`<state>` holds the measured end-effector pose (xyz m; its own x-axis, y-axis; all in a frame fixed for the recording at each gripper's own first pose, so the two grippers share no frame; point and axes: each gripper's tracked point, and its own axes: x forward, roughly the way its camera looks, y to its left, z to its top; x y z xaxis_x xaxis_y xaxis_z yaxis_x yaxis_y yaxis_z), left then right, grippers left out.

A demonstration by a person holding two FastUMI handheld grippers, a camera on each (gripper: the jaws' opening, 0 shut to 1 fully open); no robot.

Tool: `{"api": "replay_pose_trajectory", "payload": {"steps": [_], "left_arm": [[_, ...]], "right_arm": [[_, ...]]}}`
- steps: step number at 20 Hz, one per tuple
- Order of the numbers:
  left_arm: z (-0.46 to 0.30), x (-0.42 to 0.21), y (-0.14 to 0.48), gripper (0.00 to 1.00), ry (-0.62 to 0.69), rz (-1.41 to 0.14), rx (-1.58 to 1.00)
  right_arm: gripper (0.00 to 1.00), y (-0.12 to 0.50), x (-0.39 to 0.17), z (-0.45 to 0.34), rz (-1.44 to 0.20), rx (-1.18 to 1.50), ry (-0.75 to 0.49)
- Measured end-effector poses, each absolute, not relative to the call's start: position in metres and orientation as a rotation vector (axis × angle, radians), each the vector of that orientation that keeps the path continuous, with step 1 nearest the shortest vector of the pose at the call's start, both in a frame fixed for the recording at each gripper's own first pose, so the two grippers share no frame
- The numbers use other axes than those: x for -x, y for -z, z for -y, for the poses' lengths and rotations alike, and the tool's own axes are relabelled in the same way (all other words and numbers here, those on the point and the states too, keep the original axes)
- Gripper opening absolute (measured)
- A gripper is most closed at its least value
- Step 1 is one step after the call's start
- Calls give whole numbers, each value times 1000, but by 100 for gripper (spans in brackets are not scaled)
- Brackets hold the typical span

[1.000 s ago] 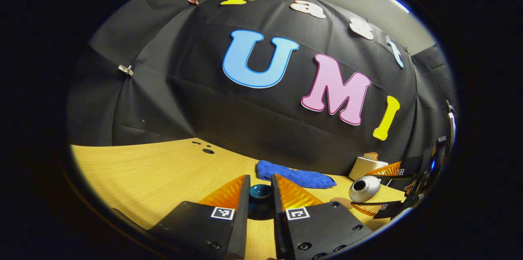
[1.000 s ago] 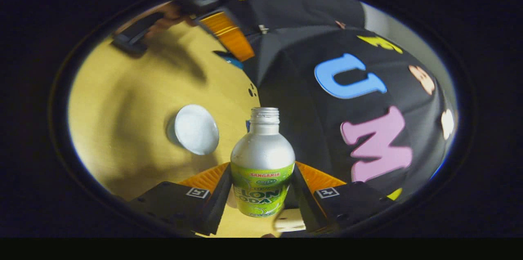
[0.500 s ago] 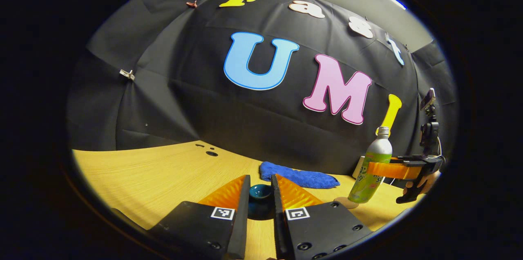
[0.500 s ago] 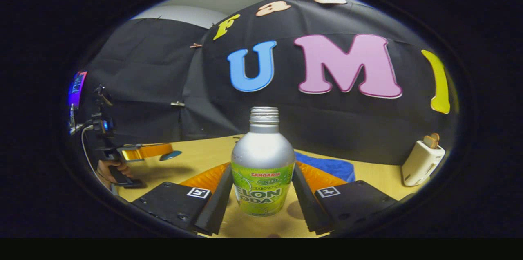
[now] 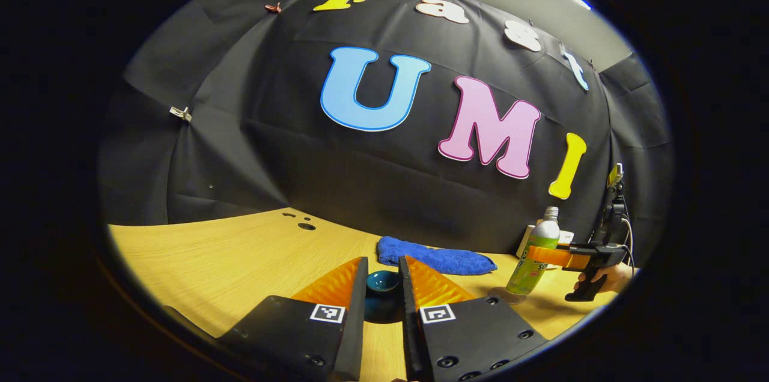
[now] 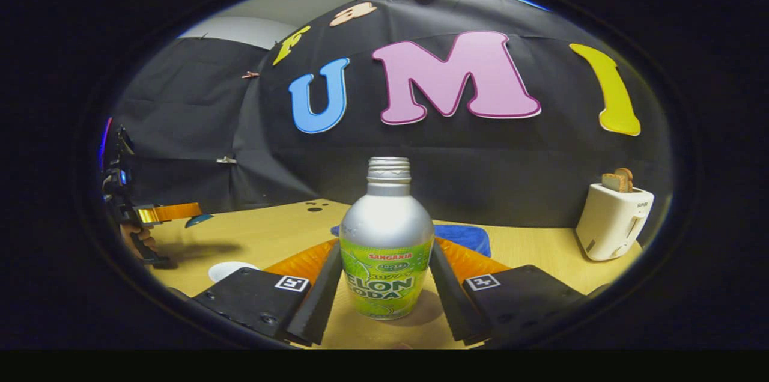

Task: Open the teacup lid with one hand, grasp the water bottle and pour water into the teacup with the other hand; after pouring, place the water bottle on the coaster and then close the teacup lid.

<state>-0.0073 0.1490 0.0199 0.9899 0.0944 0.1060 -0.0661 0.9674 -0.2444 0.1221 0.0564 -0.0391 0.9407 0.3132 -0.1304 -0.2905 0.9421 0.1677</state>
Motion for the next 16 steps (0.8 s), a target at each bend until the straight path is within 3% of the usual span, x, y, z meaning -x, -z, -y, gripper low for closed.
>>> {"api": "replay_pose_trajectory", "payload": {"steps": [1,15,16], "left_arm": [[-150,7,-20,31,-82,118,245],[-153,4,-11,31,-88,96,256],[-152,4,-10,31,-86,95,255]], "right_arm": [[79,42,-123,-57,-157,-146,-307],[76,70,-134,-45,-210,-146,-259],[80,71,-133,-44,-217,-149,-260]]}}
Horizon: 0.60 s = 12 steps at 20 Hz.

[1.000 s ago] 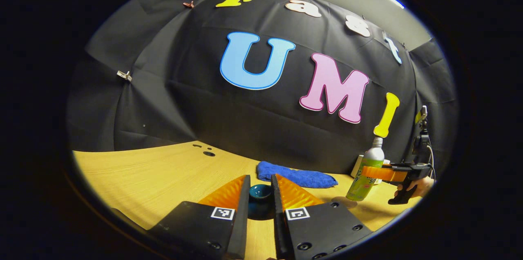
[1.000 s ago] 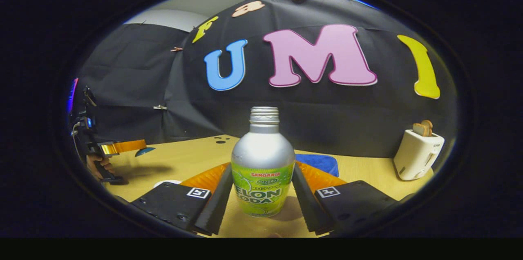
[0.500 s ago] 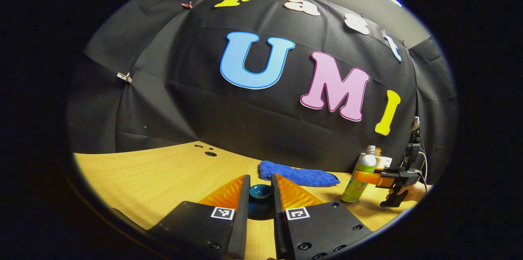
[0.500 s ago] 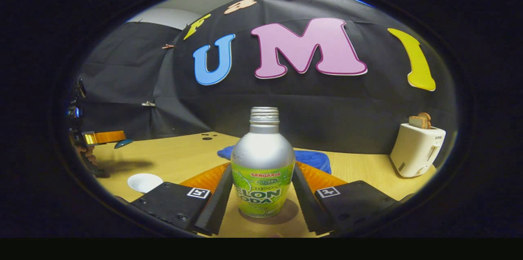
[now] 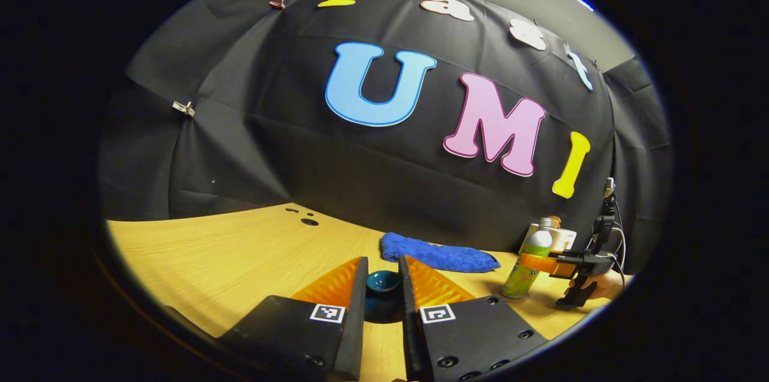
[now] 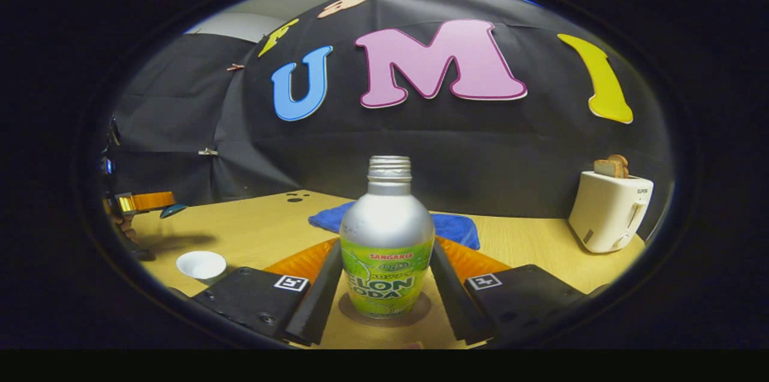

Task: Open the teacup lid with one hand, grasp the water bottle and pour water into the teacup with the other hand; after pouring, place the water bottle on the coaster and then close the teacup lid.

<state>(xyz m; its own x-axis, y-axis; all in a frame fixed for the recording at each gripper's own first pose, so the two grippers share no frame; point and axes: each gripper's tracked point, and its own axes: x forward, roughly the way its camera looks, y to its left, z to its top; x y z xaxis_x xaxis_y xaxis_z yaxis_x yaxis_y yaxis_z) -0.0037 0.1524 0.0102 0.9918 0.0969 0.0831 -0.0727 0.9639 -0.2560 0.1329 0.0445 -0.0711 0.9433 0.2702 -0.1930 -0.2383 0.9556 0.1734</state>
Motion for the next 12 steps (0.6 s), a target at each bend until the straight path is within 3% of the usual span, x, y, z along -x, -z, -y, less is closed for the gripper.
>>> {"api": "replay_pose_trajectory", "payload": {"steps": [5,8,12], "left_arm": [[-152,3,-12,31,-87,97,256],[-144,2,-12,31,-77,92,240],[-130,3,-18,31,-61,95,213]], "right_arm": [[86,79,-125,-42,-260,-186,-255],[98,75,-115,-36,-273,-238,-238],[99,60,-89,-18,-254,-274,-203]]}}
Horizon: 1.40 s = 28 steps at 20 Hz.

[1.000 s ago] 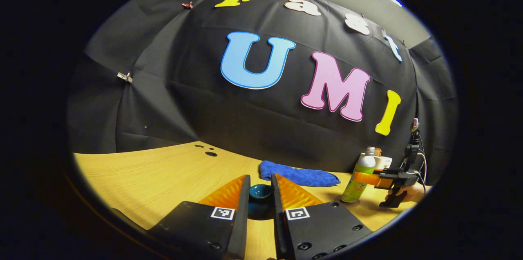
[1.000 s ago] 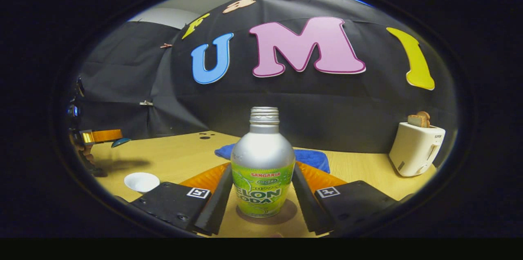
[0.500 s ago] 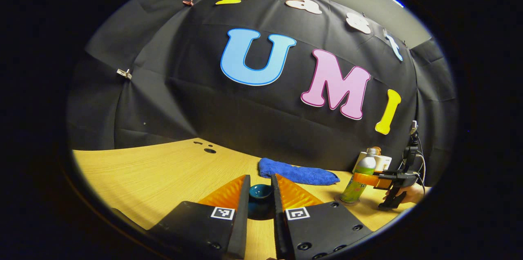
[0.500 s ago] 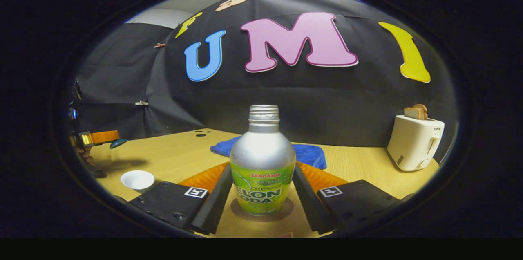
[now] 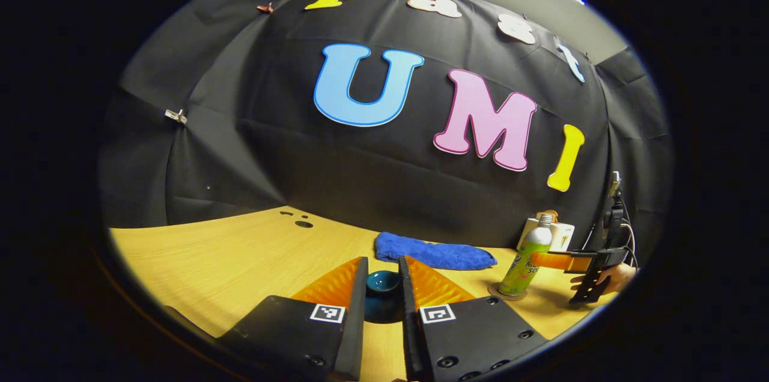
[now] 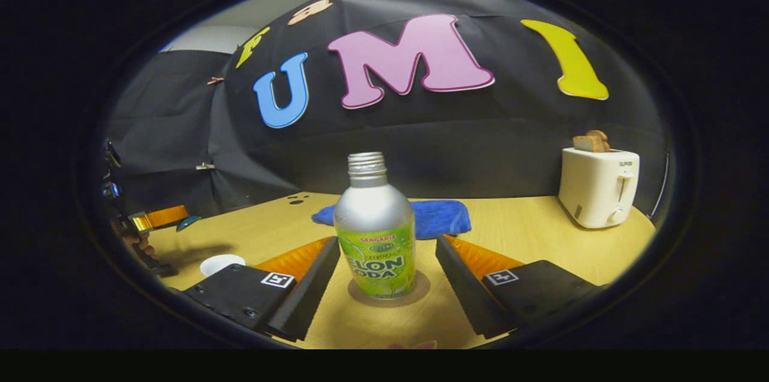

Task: Open the teacup lid with one hand, grasp the water bottle and pour water into the teacup with the other hand; after pouring, place the water bottle on the coaster and then close the teacup lid.

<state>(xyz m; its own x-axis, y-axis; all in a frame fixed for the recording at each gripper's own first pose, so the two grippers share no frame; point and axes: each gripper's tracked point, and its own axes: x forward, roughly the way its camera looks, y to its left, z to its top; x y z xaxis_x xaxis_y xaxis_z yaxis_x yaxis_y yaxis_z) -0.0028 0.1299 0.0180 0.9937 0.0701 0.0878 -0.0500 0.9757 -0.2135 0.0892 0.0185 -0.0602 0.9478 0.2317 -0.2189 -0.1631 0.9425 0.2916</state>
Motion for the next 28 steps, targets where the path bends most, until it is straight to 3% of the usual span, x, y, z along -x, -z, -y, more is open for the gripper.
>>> {"api": "replay_pose_trajectory", "payload": {"steps": [5,9,15,19,28], "left_arm": [[-102,0,-22,34,-27,85,162],[-69,-3,-23,31,31,75,146],[-30,-8,-1,34,68,-1,88],[-8,-12,12,31,84,-44,5],[0,-21,27,31,72,-79,-18]], "right_arm": [[98,29,-48,-12,-167,-215,-212],[98,17,-26,-13,-126,-171,-205],[96,22,7,-11,-120,-51,-192],[96,32,21,-3,-145,-26,-191],[96,37,31,8,-150,-32,-172]]}}
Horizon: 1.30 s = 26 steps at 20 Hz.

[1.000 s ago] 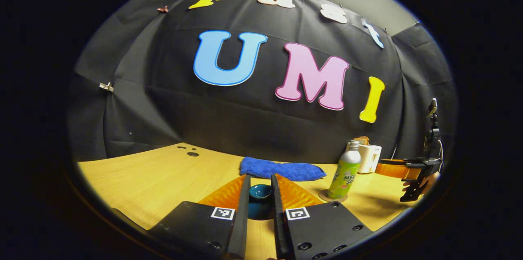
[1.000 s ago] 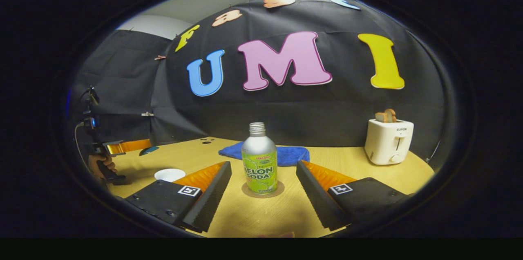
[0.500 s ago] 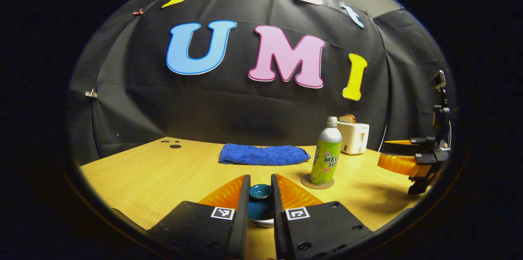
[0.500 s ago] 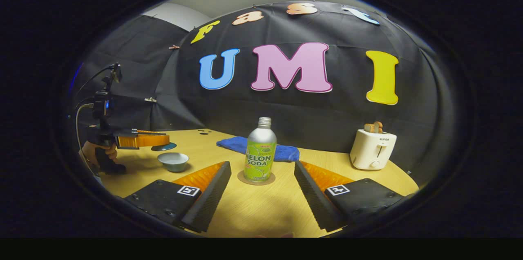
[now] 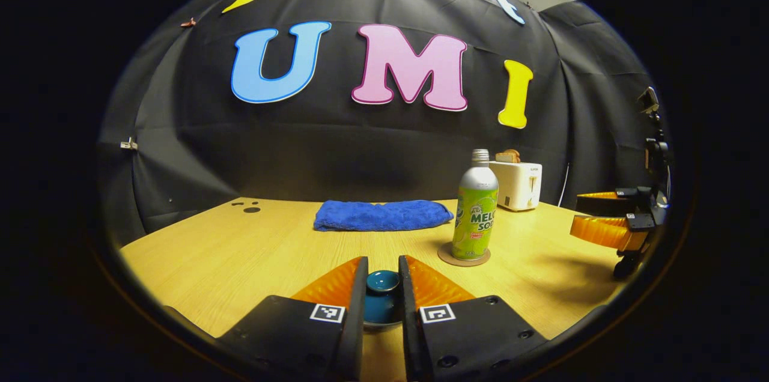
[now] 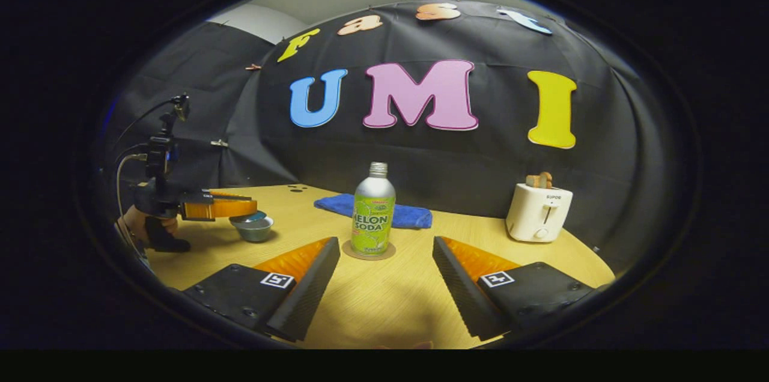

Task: Open the teacup lid with one hand, grasp the water bottle and pour water into the teacup with the other hand; after pouring, place the water bottle on the coaster and then close the teacup lid.

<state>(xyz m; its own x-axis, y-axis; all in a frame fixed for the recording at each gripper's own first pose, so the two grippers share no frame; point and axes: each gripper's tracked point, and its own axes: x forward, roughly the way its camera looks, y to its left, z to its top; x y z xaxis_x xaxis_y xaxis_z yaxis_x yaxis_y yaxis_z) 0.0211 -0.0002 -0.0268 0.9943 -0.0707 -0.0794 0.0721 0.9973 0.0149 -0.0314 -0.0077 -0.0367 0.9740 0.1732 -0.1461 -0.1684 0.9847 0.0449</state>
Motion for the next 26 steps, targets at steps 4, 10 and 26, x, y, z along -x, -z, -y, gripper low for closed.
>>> {"api": "replay_pose_trajectory", "payload": {"steps": [4,10,26], "left_arm": [[3,-25,30,31,72,-97,-37],[1,-33,38,31,59,-154,-35],[3,-34,41,52,-18,-183,-97]], "right_arm": [[96,34,32,9,-145,-35,-171],[96,33,32,14,-139,-29,-159],[96,33,34,23,-138,-40,-151]]}}
